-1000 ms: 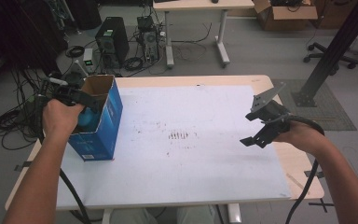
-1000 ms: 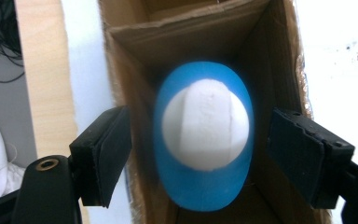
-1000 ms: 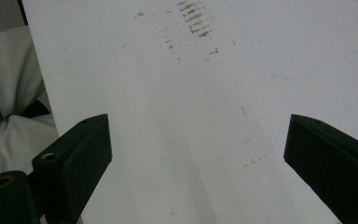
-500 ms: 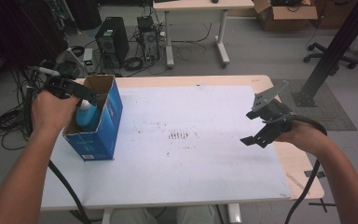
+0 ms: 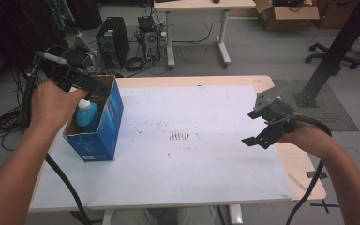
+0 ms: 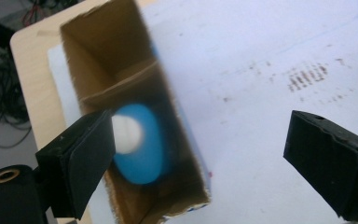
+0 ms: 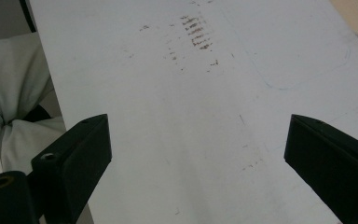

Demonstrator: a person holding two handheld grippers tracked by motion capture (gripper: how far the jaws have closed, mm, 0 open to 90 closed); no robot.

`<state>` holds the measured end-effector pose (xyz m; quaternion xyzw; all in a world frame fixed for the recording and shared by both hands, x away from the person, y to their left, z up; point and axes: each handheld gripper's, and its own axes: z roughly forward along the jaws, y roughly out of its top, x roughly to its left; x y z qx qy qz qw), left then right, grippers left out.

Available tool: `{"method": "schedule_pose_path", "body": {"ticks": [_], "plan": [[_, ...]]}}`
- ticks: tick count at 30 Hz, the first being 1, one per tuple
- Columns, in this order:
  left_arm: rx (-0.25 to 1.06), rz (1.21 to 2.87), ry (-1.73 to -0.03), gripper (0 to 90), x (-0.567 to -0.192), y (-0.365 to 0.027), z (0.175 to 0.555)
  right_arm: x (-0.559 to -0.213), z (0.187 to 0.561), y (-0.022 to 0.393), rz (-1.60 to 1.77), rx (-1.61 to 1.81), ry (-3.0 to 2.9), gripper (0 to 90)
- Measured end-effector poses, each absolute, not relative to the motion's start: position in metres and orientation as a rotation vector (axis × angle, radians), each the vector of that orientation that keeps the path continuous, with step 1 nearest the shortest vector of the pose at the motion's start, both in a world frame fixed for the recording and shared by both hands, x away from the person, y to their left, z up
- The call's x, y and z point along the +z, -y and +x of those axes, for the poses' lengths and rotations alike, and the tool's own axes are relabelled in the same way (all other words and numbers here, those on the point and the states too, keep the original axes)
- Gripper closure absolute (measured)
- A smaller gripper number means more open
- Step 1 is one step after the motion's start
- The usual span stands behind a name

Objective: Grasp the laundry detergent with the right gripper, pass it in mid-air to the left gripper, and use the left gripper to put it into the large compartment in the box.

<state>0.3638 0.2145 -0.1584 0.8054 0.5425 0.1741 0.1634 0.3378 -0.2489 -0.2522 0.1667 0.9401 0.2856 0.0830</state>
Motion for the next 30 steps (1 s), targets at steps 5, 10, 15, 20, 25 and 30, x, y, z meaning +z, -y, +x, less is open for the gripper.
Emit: {"method": "schedule_pose_path", "body": {"ticks": [5,10,15,20,25,30], "plan": [[0.491,2.375,-1.420,9.1,-0.150,-0.190,0.358,-0.251,0.337,0.247,0.500,0.851,-2.807,6.2],[0.472,2.443,-1.305,9.1,-0.146,-0.169,0.356,-0.249,0.336,0.244,0.497,0.846,-2.808,6.0],[0.449,2.503,-1.181,8.9,-0.145,-0.150,0.354,-0.247,0.335,0.242,0.501,0.852,-2.805,5.7],[0.405,2.562,-1.069,8.9,-0.149,-0.138,0.354,-0.247,0.334,0.241,0.507,0.849,-2.808,5.2],[0.369,2.610,-0.961,8.8,-0.154,-0.126,0.352,-0.247,0.334,0.237,0.504,0.842,-2.815,4.9],[0.341,2.661,-0.866,8.8,-0.161,-0.114,0.351,-0.247,0.334,0.231,0.496,0.827,-2.825,4.7]]}}
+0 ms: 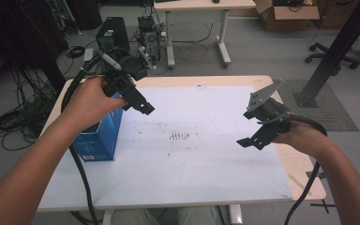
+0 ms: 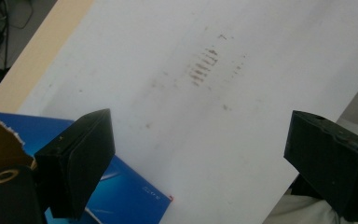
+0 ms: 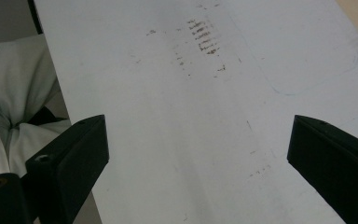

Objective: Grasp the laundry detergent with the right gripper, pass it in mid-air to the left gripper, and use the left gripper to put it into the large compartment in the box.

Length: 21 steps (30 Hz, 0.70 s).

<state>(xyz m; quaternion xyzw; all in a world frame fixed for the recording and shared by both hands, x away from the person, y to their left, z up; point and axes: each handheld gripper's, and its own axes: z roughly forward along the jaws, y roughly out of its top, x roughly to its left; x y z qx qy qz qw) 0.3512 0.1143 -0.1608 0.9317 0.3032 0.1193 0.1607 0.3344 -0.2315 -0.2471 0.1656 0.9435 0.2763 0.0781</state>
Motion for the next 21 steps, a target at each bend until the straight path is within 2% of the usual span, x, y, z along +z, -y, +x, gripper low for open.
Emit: {"method": "schedule_pose_path", "body": {"ticks": [21], "plan": [[0.279,2.807,-0.546,9.1,-0.186,-0.074,0.340,-0.249,0.334,0.212,0.471,0.795,-2.856,4.6]]}}
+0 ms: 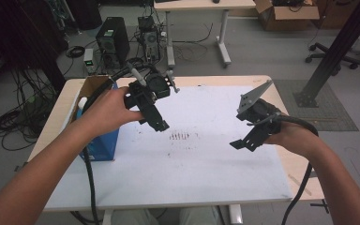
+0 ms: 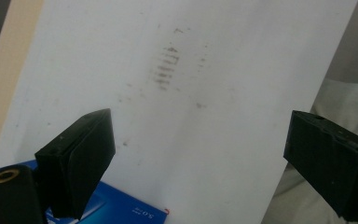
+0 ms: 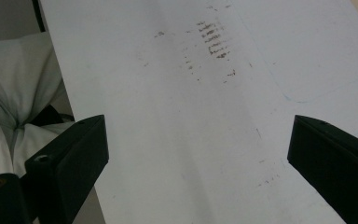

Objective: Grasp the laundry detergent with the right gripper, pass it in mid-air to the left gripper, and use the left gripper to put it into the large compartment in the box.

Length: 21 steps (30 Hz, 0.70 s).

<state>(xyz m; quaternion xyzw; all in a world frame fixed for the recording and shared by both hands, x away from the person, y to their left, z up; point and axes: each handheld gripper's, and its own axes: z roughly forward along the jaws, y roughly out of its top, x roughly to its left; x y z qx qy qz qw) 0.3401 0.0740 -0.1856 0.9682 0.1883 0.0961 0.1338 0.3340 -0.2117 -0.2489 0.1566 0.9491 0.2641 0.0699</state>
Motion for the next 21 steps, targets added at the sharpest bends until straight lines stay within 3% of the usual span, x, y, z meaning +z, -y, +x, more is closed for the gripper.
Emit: {"method": "schedule_pose_path", "body": {"ticks": [21], "plan": [[0.250,2.856,-0.426,9.2,-0.198,-0.066,0.346,-0.249,0.342,0.190,0.431,0.759,-2.895,4.6]]}}
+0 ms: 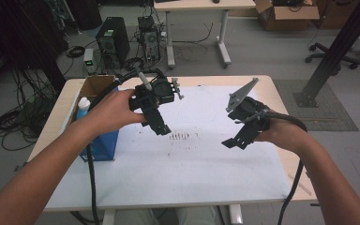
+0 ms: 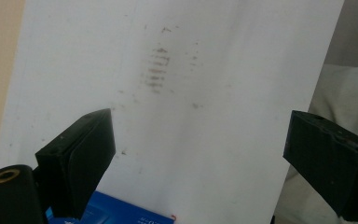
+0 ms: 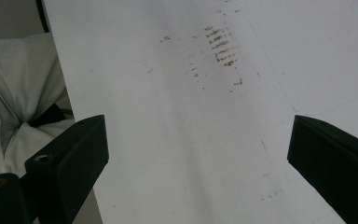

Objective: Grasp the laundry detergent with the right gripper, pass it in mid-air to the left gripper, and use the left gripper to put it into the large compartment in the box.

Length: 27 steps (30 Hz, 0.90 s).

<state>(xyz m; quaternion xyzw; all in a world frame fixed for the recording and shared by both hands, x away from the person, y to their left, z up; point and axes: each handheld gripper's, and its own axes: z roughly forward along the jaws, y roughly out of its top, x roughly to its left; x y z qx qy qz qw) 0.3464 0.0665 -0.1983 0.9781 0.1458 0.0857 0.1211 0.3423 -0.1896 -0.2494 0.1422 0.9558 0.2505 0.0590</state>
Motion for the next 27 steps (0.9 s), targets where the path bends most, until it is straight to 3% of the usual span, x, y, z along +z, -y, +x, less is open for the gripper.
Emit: {"method": "schedule_pose_path", "body": {"ticks": [27], "plan": [[0.263,2.836,-0.437,9.4,-0.1986,-0.0663,0.3477,-0.2514,0.3396,0.1866,0.437,0.742,-2.899,4.7]]}}
